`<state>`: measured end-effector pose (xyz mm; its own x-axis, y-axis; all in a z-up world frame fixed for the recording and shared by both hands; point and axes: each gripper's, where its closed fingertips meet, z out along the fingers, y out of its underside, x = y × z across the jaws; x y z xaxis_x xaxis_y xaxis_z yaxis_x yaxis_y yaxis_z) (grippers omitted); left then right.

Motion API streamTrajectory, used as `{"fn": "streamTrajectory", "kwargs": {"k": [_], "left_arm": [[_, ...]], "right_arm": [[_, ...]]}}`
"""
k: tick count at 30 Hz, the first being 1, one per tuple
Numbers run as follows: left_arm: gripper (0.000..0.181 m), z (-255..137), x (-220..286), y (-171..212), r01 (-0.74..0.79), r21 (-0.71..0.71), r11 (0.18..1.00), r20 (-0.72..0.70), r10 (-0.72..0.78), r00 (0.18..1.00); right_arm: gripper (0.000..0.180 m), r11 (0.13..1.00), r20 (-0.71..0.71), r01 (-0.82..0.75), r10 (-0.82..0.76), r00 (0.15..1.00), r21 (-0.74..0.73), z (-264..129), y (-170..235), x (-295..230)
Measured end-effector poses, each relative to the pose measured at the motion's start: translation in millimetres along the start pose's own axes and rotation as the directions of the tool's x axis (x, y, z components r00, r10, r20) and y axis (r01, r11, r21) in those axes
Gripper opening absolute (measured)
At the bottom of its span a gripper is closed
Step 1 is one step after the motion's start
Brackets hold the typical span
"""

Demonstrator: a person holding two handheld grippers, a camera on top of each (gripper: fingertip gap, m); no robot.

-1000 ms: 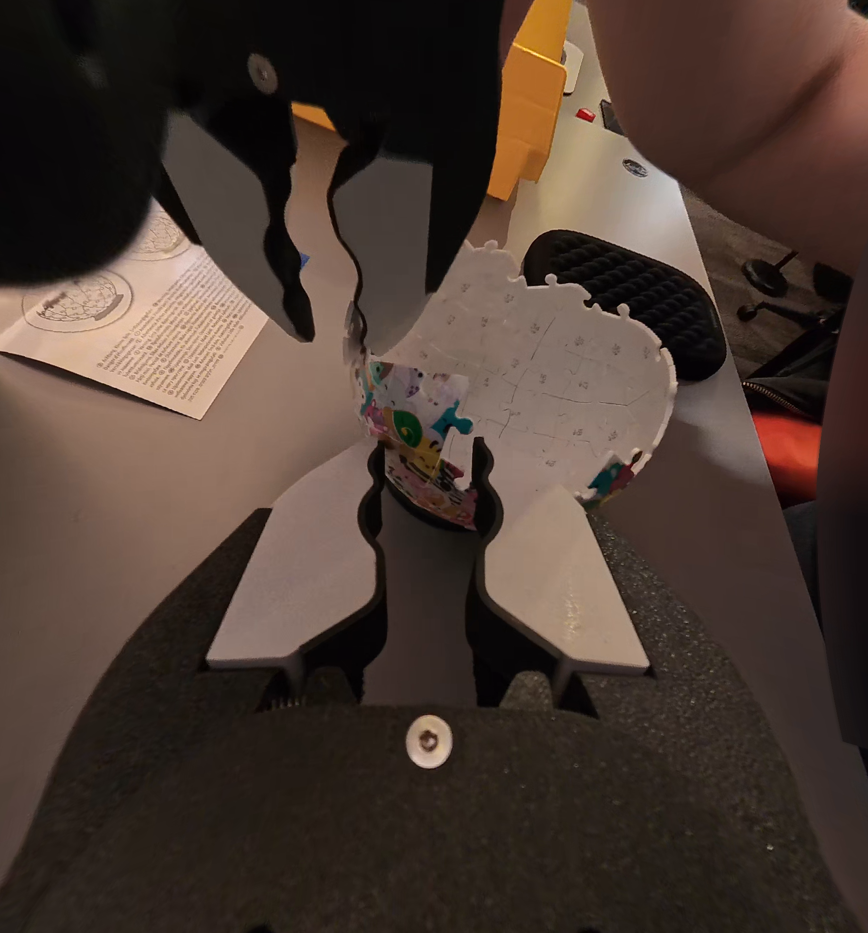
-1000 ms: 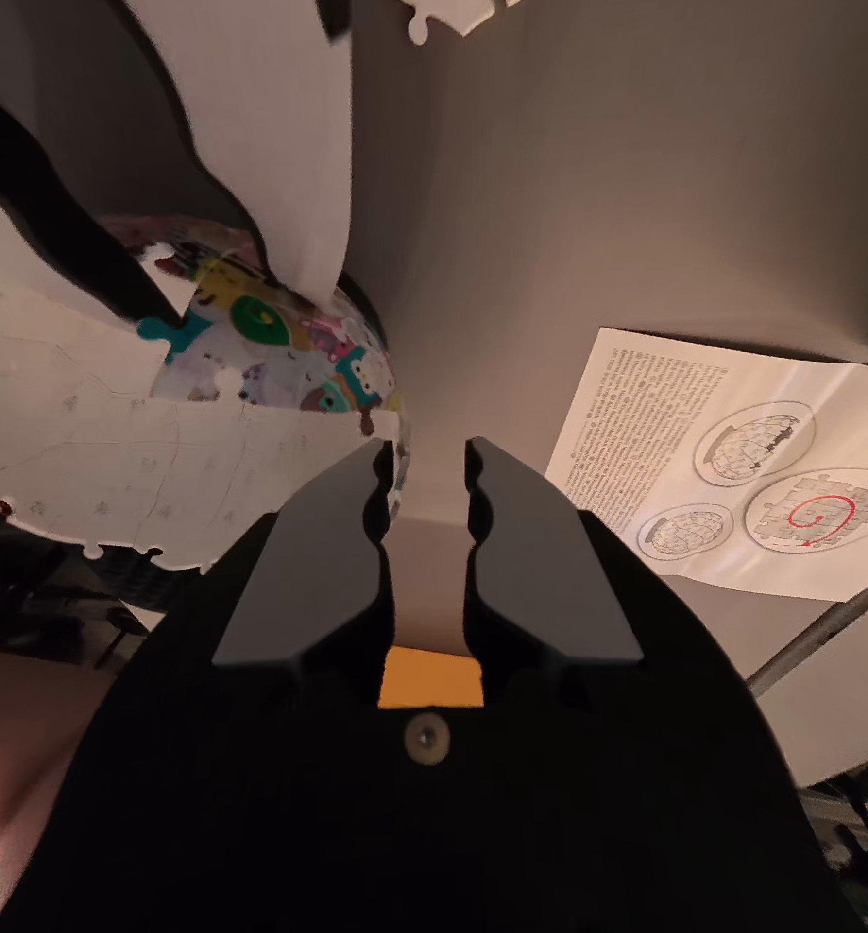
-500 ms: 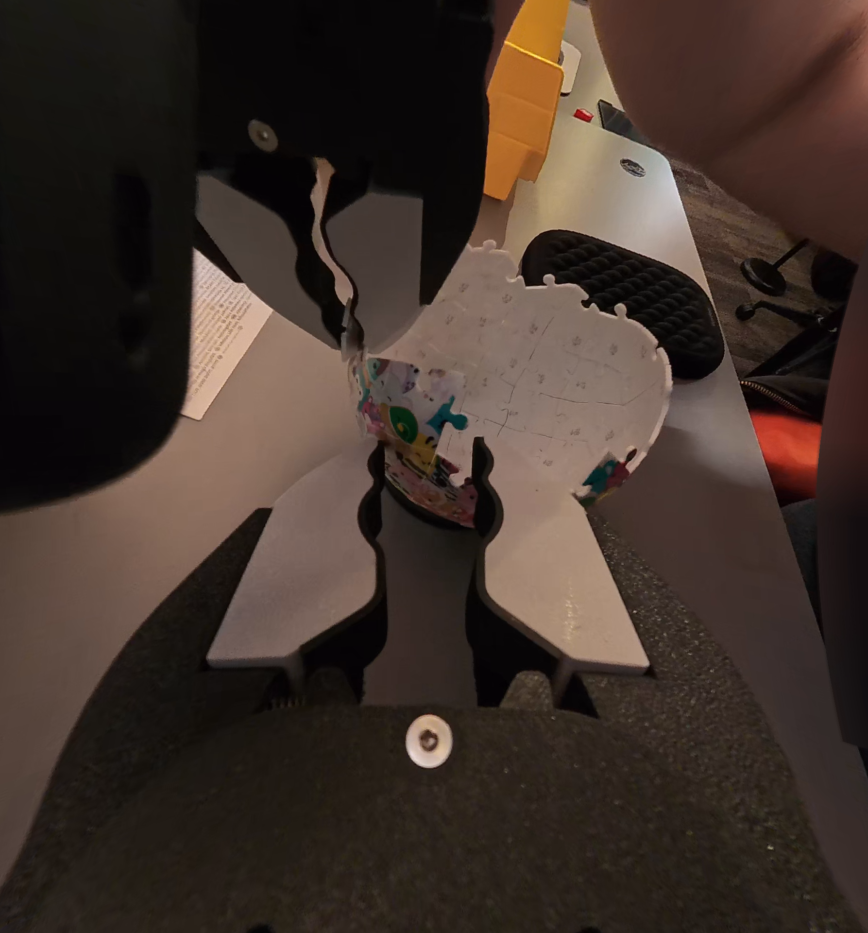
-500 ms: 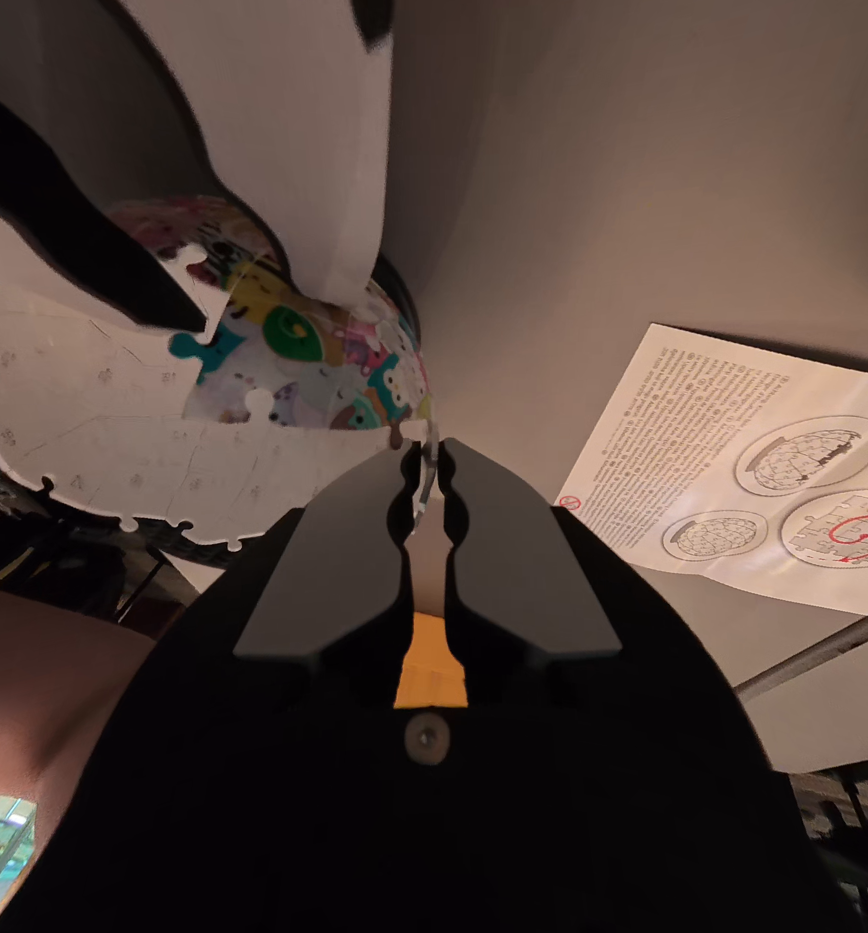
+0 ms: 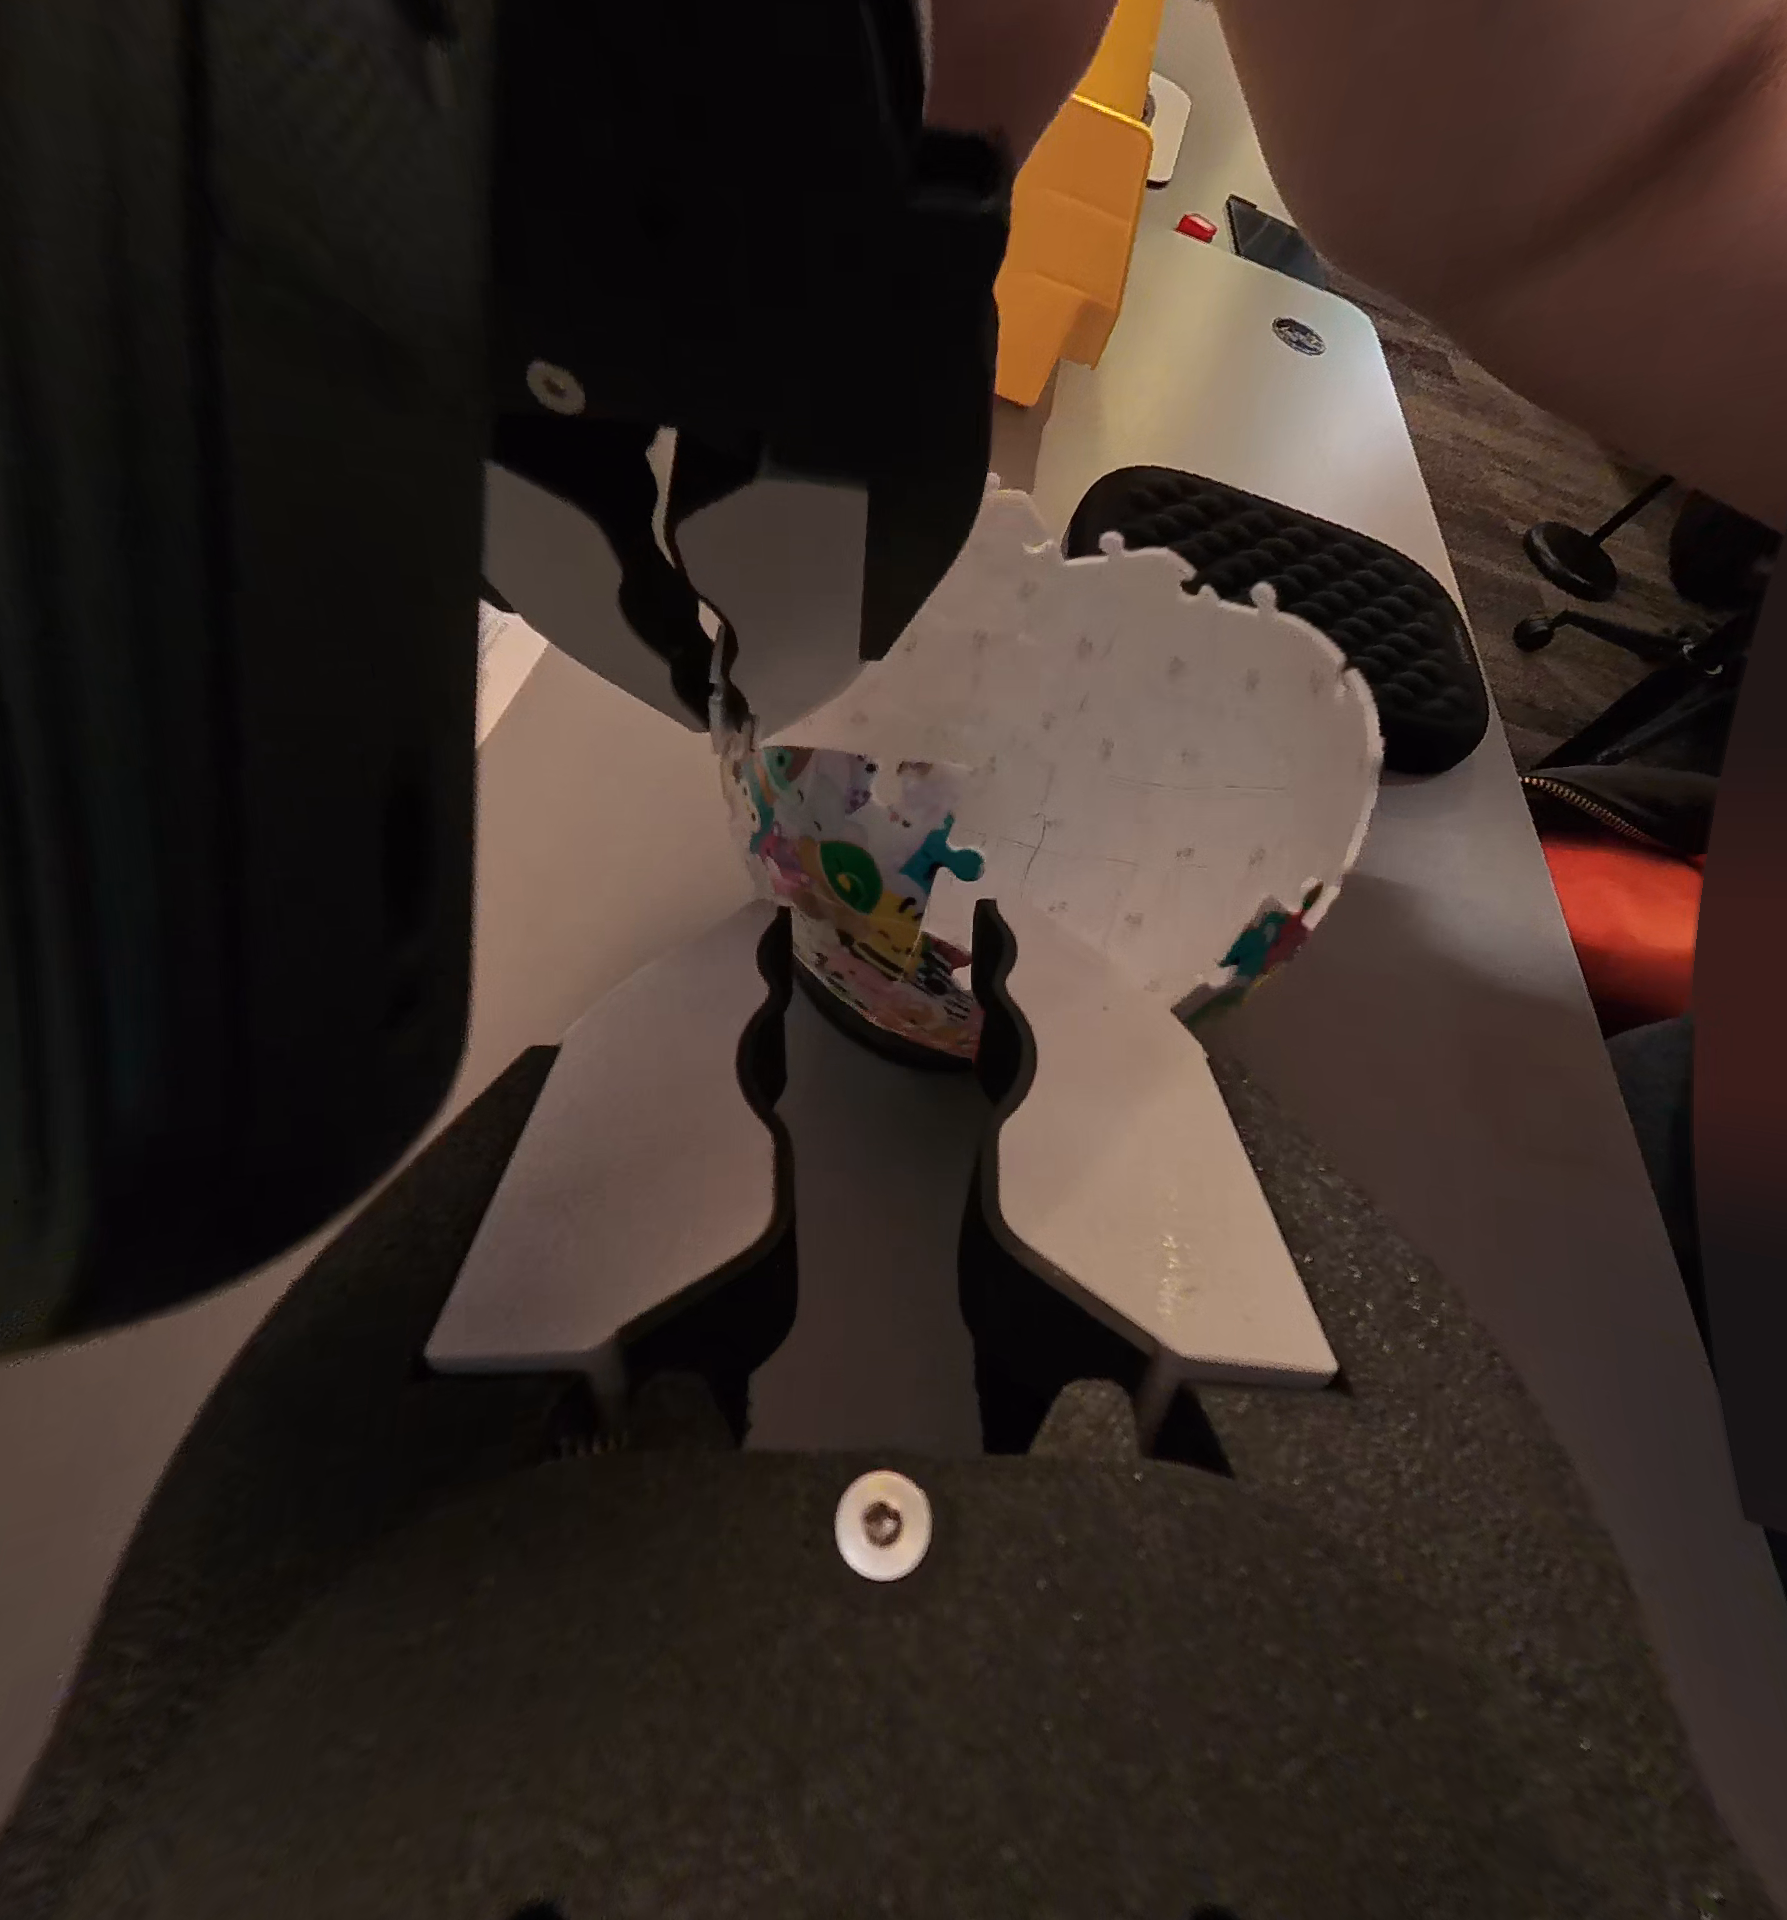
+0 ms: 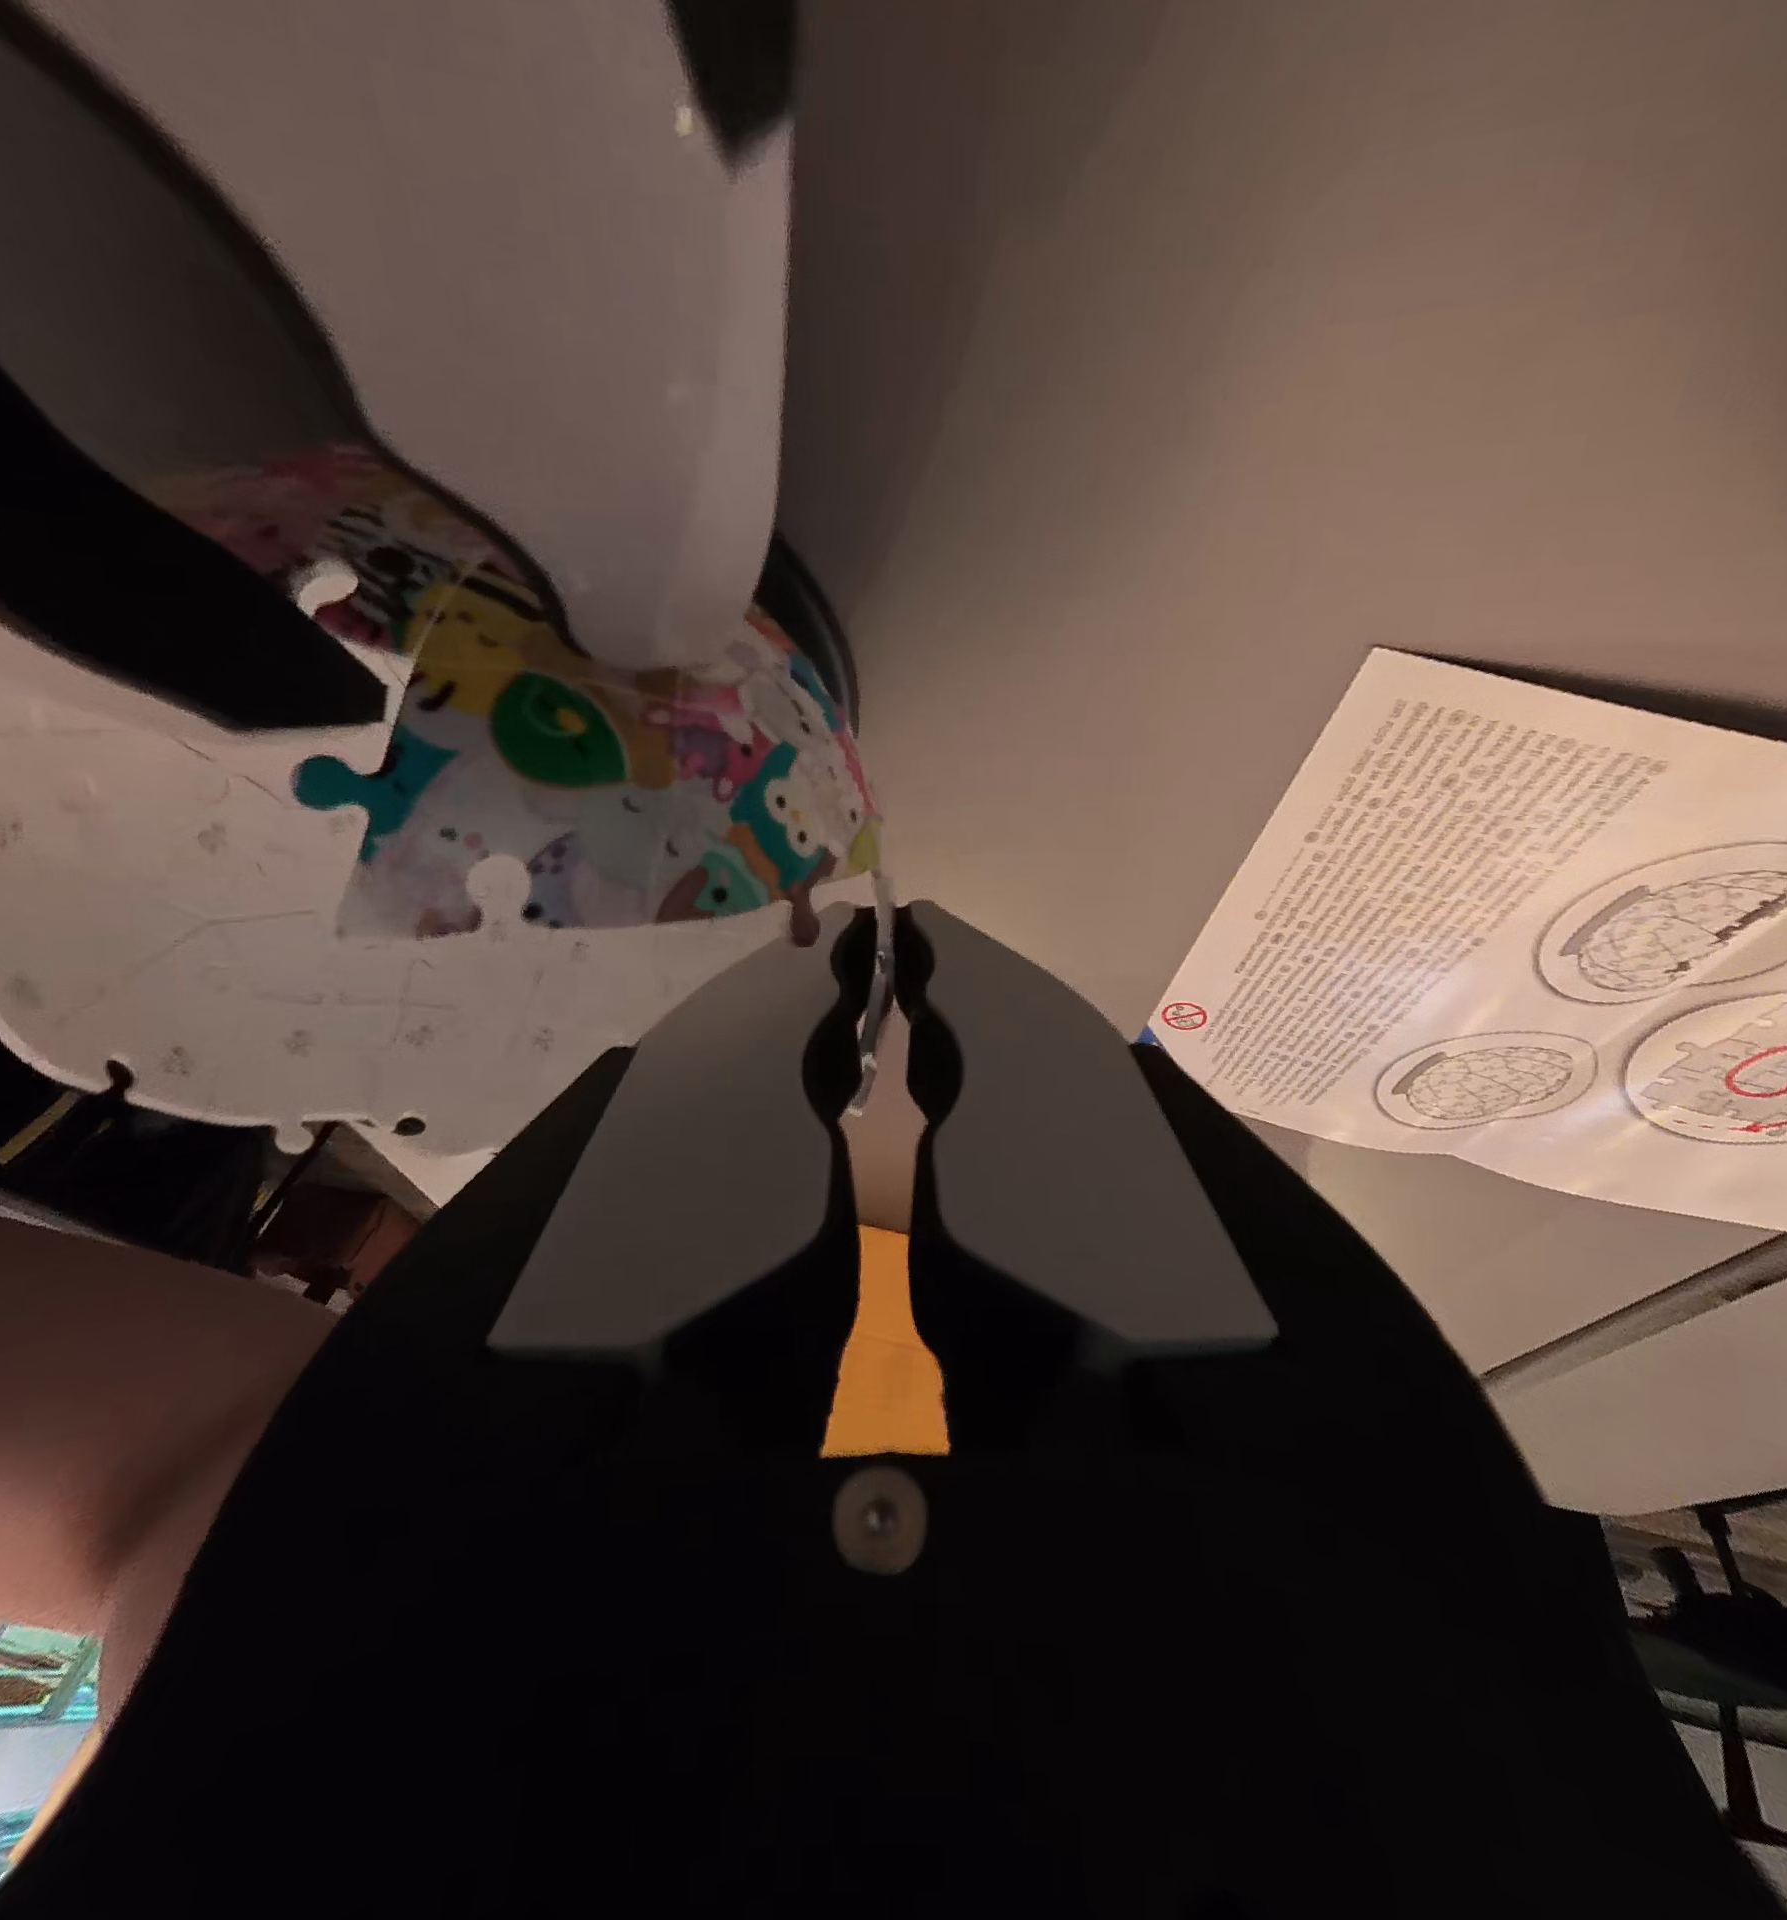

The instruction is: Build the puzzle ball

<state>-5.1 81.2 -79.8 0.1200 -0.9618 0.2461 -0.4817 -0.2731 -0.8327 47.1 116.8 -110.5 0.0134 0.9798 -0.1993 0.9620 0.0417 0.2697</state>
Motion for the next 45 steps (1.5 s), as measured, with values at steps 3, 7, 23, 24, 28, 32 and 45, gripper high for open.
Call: {"fn": "streamTrajectory", "kwargs": {"k": [3, 7, 23, 24, 28, 32, 45], "left_arm": [[0.033, 0.8, 0.6, 0.5, -0.002, -0.002, 1.0, 0.0, 0.002, 1.0], [0.033, 0.7, 0.2, 0.8, -0.001, -0.001, 1.0, 0.002, 0.001, 1.0], [0.032, -0.9, -3.4, -2.7, 0.018, 0.022, 1.0, 0.001, -0.018, 1.0], [0.032, -0.3, -3.4, -3.5, 0.021, 0.024, 1.0, -0.002, -0.021, 1.0], [0.032, 3.4, -2.9, -4.4, 0.015, 0.019, 1.0, 0.0, -0.015, 1.0], [0.032, 3.8, -3.0, -4.5, 0.016, 0.017, 1.0, 0.007, -0.016, 1.0], [0.032, 4.7, -3.3, -7.0, 0.015, 0.026, 1.0, 0.008, -0.016, 1.0]], "right_arm": [[0.005, 1.0, 0.034, -0.004, 0.004, 0.999, -0.013, 0.9, 4.2, -3.9], [0.018, 0.999, -0.009, 0.009, -0.008, 1.0, 0.032, 0.0, 3.7, 0.3], [0.028, 0.666, -0.152, 0.01, 0.156, 0.976, 0.746, -72.9, 15.3, 0.1], [0.027, 0.65, -0.138, -0.002, 0.165, 0.977, 0.76, -70.5, 15.9, -1.6], [0.028, 0.687, -0.135, -0.033, 0.189, 0.973, 0.726, -49.0, 17.5, 3.9], [0.027, 0.71, -0.118, -0.038, 0.169, 0.979, 0.703, -36.1, 12.7, 4.7], [0.007, 0.764, -0.108, -0.016, 0.112, 0.988, 0.645, -31.3, 4.6, -1.7]]}}
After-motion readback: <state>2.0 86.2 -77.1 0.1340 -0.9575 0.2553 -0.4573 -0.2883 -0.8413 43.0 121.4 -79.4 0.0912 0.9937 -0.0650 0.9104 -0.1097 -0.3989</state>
